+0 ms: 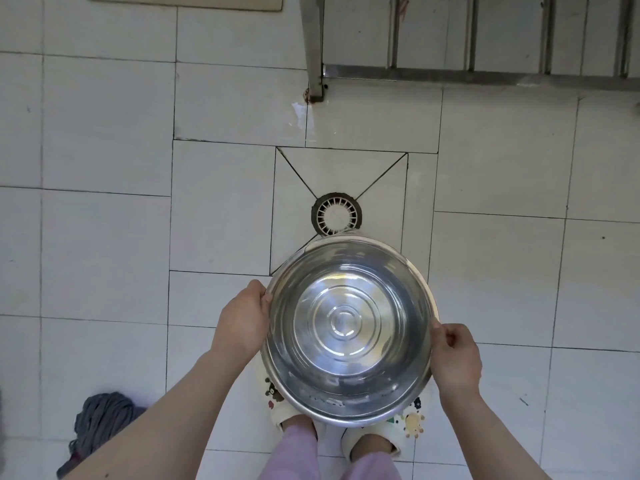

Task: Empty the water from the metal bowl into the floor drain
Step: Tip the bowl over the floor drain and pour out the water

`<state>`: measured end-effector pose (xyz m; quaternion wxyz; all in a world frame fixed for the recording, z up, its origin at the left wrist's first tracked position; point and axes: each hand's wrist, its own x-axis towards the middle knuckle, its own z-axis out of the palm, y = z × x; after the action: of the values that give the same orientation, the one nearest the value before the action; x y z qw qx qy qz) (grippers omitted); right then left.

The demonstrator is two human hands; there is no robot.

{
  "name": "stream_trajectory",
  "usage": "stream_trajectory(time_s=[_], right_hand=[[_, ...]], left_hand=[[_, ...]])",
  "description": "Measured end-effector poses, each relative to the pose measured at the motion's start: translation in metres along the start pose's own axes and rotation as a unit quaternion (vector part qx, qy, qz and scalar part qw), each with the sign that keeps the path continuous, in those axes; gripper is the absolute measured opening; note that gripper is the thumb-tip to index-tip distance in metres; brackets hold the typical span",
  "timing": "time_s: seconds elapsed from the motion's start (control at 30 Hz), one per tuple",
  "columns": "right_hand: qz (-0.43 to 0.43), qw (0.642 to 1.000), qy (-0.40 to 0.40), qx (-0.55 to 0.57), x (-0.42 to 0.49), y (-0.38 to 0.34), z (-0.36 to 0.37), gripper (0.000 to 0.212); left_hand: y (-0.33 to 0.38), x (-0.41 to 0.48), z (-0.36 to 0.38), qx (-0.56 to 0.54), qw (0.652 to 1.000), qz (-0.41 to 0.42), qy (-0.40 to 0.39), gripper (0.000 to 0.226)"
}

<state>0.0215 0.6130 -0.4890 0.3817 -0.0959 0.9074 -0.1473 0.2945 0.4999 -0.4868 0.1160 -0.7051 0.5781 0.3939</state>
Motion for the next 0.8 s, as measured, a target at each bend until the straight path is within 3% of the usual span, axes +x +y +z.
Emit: stream_trajectory(time_s=[0.8], right_hand=[[0.000, 1.000, -0.002, 0.012, -0.0030, -0.0025, -0.0049, 0.027]], left_hand=[[-0.0065, -0.0035, 0.0051, 0.009, 1.000, 0.005, 0.005, 0.024]])
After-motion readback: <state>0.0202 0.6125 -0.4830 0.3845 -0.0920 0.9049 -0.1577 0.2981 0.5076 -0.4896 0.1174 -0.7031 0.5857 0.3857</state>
